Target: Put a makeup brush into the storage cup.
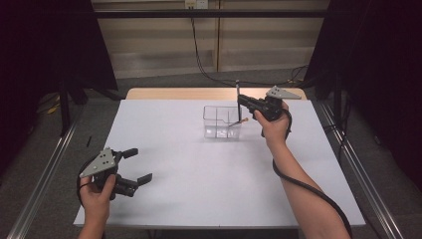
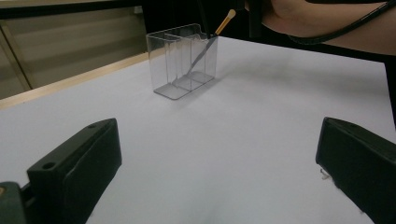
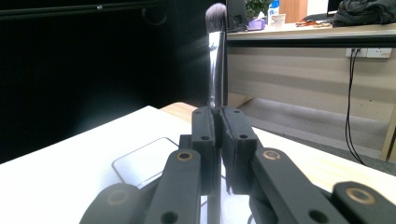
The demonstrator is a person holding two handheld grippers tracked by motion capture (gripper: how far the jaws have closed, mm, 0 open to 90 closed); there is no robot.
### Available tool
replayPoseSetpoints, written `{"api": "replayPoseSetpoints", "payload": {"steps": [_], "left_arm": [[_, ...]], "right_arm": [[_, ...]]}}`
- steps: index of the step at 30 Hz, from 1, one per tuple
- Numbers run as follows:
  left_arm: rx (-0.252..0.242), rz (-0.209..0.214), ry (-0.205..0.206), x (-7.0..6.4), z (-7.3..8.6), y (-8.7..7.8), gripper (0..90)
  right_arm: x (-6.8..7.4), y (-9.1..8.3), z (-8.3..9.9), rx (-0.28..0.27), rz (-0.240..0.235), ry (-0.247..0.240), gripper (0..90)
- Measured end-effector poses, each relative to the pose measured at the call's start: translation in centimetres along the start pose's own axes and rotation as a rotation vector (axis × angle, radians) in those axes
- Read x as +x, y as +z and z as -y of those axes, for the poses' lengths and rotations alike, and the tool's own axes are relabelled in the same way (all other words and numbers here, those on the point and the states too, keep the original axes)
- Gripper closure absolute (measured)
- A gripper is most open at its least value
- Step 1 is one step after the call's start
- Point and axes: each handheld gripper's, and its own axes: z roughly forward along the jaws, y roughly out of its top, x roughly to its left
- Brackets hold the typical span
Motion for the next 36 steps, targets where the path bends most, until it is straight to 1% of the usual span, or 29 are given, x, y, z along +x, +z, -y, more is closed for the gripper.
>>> {"api": "replayPoseSetpoints", "payload": {"steps": [8, 11, 14, 24, 36], "left_arm": [[0.004, 0.000, 0.005, 0.0, 0.0, 0.1, 0.2], [0.005, 0.000, 0.007, 0.0, 0.0, 0.2, 0.2], [0.002, 0.000, 0.001, 0.0, 0.0, 0.2, 0.2], [0.005, 0.001, 0.006, 0.0, -0.1, 0.2, 0.2], [0.006, 0.000, 0.006, 0.0, -0.1, 0.2, 0.2]], "right_arm": [[0.0, -0.6, 0.4, 0.007, 0.003, 0.004, 84.3], [-0.1, -0.7, 0.5, 0.006, 0.002, 0.003, 84.3], [0.0, -0.8, 0.6, 0.012, 0.001, 0.002, 84.2], [0.0, -1.0, 1.1, 0.015, 0.002, 0.005, 84.2], [0.1, -1.3, 1.0, 0.027, -0.001, -0.001, 84.0]]}}
